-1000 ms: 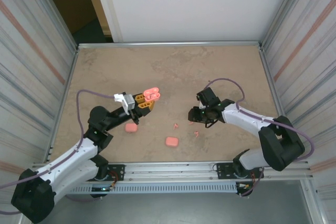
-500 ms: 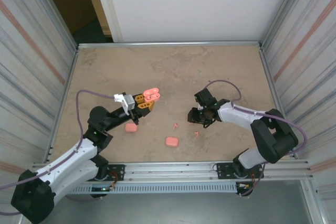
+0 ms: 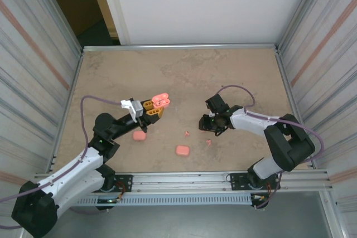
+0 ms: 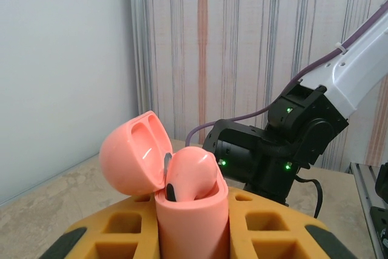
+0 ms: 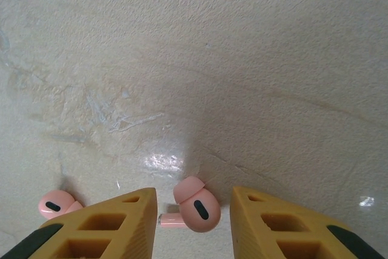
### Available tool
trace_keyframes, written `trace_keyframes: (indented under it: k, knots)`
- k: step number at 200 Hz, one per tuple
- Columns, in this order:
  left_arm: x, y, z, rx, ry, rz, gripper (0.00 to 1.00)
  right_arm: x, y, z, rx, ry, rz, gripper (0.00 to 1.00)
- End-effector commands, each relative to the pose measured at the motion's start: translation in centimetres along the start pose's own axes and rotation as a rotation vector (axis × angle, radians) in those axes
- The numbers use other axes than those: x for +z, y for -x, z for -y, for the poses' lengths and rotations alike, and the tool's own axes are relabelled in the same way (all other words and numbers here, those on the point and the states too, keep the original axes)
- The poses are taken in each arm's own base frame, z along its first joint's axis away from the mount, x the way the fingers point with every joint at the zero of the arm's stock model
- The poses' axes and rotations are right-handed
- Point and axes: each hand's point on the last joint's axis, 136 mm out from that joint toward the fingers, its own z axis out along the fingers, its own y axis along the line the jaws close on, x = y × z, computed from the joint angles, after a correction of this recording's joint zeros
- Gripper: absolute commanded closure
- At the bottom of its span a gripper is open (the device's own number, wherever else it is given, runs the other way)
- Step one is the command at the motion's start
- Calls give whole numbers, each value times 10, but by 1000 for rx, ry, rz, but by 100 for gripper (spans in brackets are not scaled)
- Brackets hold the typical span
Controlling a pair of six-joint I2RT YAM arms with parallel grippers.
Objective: Insert the wireless bluetooth earbuds into the charging case
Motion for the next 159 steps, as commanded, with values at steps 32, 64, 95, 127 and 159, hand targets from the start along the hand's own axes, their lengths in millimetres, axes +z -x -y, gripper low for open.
trace_keyframes:
  k: [32, 64, 95, 127, 159]
  knots:
    - [-2, 5, 2, 25, 5, 19, 100, 8, -7, 3, 9, -24, -29, 70]
    - [-3, 6, 1, 27, 10, 22, 100, 8, -9, 3, 0, -31, -36, 74]
    - [-3, 5, 1, 27, 13, 19, 100, 8, -9, 2, -12, -30, -39, 79]
    - [-3, 5, 2, 27, 11, 21, 100, 4, -7, -2, -41, -38, -28, 83]
    - [-4, 4, 1, 26, 11, 17, 100, -7, -1, -8, -97, -39, 5, 82]
